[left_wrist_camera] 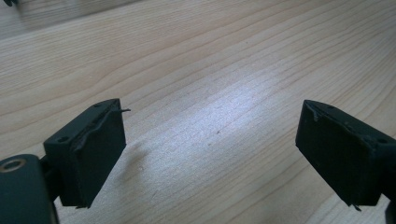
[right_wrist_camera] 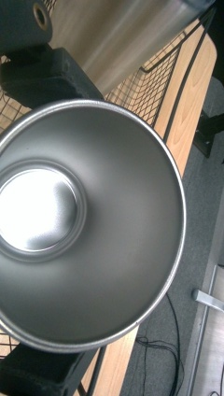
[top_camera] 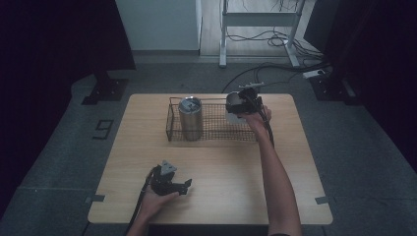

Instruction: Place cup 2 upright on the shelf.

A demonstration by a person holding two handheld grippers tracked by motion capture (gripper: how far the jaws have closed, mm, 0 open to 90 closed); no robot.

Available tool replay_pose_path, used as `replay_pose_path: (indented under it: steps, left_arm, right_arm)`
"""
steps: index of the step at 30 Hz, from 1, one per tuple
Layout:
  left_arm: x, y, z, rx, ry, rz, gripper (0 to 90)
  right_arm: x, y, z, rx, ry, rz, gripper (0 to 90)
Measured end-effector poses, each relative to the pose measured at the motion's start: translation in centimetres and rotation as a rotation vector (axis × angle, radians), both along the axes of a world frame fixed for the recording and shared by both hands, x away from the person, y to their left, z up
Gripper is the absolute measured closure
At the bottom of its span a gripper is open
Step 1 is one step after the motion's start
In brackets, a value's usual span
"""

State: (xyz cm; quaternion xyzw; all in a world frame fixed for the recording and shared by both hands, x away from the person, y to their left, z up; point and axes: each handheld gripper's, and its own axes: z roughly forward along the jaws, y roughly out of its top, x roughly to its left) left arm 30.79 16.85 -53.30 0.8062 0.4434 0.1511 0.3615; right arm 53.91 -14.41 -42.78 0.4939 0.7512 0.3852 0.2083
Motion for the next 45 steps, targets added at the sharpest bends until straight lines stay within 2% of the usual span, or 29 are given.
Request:
replay_pose_path:
  steps: [20, 30, 45]
  left_arm:
    - [0.1, 0.2, 0.0, -0.002, 0.001, 0.002, 8.6]
    - [0.0, 0.2, 0.0, -0.006, 0.002, 0.002, 8.6]
    - [0.1, 0.0, -0.2, 0.001, 0.012, -0.005, 8.8]
  right_arm:
    - [0.9, 0.9, -2.0, -0.038, 0.036, 0.006, 6.6]
    - [1.1, 0.9, -2.9, -0.048, 0.043, 0.002, 6.6]
    - [1.5, 0.7, -4.9, -0.054, 0.078, 0.002, 6.6]
